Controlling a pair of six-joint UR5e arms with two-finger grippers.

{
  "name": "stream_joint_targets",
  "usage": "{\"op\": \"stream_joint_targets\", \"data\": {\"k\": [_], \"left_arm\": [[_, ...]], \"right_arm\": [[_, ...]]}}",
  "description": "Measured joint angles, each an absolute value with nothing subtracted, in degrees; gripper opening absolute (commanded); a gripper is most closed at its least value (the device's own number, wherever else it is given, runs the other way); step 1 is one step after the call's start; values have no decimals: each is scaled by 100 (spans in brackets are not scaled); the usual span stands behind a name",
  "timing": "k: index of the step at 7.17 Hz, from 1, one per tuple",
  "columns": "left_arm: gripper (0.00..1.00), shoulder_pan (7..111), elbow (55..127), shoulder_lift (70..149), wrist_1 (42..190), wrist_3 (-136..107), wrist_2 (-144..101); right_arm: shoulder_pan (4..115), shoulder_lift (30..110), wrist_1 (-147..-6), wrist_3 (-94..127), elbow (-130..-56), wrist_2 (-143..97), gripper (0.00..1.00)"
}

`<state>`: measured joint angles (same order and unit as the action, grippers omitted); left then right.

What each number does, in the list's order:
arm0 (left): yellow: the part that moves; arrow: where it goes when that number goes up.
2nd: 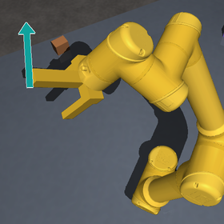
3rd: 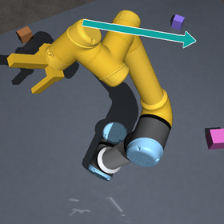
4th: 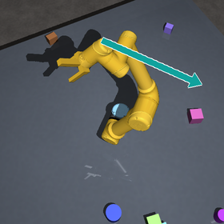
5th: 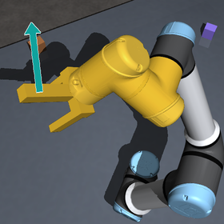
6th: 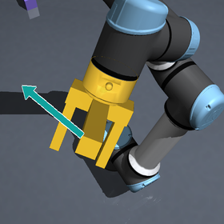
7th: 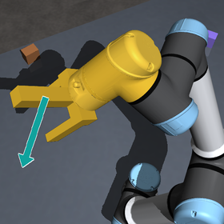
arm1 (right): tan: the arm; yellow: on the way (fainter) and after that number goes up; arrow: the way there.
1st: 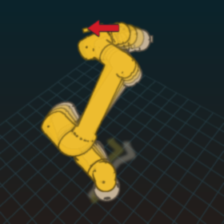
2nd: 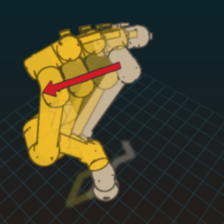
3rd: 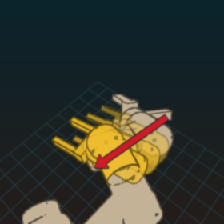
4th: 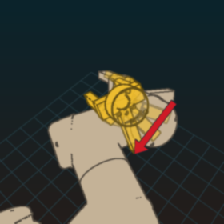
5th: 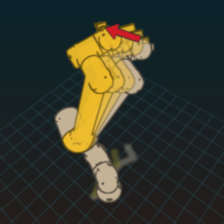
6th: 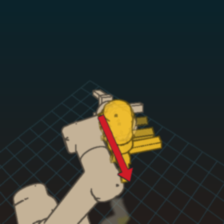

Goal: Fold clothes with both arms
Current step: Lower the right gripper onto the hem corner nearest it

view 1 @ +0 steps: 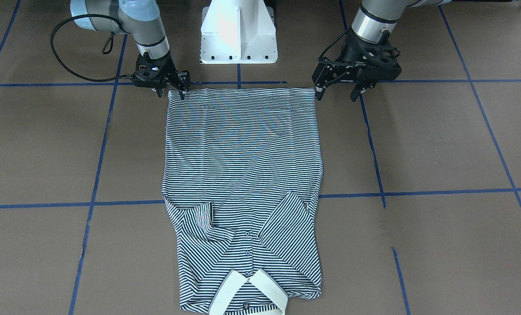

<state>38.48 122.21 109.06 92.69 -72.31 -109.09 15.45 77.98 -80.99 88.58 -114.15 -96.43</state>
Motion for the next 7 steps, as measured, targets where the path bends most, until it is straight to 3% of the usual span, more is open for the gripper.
{"op": "stream_joint_targets", "data": {"k": [7], "left_arm": [[100,3841,12210,10920,9237,-7205,-10925]], "right_arm": [[1525,7792,-8323,8863,-11432,-10006,99]]}}
